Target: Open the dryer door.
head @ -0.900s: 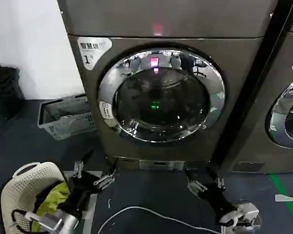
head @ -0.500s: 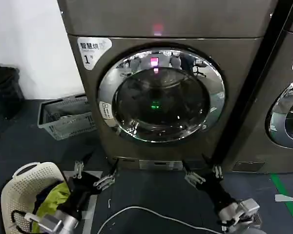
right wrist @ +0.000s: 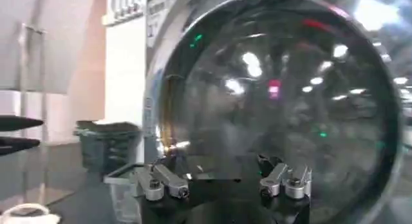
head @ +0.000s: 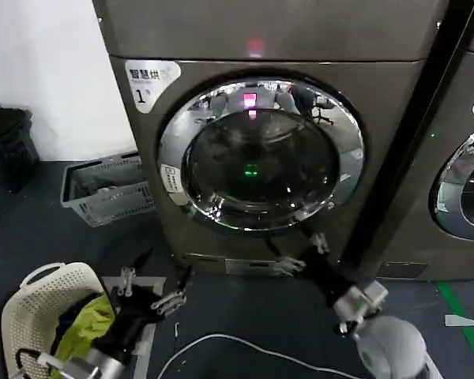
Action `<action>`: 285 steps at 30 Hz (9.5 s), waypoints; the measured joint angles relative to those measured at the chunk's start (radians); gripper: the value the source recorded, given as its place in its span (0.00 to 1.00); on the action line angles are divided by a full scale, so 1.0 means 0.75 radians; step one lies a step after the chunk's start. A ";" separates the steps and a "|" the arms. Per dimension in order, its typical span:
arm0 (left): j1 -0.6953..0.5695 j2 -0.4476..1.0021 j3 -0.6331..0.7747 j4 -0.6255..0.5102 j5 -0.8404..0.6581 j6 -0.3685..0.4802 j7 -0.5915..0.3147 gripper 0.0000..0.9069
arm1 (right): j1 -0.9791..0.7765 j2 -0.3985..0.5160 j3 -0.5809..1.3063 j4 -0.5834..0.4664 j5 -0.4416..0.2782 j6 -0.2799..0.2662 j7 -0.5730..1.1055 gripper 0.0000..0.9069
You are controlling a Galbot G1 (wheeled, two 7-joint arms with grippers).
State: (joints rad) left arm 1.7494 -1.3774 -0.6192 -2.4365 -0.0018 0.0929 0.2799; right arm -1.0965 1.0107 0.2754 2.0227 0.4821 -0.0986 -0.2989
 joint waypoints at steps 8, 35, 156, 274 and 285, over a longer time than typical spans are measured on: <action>0.022 -0.045 -0.024 -0.016 0.007 -0.025 0.008 1.00 | 0.266 -0.019 -0.166 -0.130 0.079 -0.016 -0.004 1.00; 0.062 -0.099 -0.075 -0.024 0.015 -0.051 0.016 1.00 | 0.820 0.160 -0.583 -0.552 0.137 -0.016 -0.006 1.00; -1.208 0.423 0.971 0.630 -0.370 -0.121 0.305 1.00 | -0.749 0.394 2.449 -0.357 -0.477 0.092 0.387 1.00; -0.918 1.673 0.319 1.097 1.167 -1.222 0.745 1.00 | -0.647 0.169 2.347 -0.830 -0.372 0.165 0.417 1.00; -0.899 1.667 0.318 1.138 1.178 -1.222 0.742 1.00 | -0.640 0.179 2.349 -0.838 -0.409 0.187 0.402 1.00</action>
State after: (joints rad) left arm 1.0753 -0.1270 -0.3809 -1.5831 0.8817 -0.8236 0.8361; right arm -1.5764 1.1446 2.0371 1.3939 0.1752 0.0413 0.0028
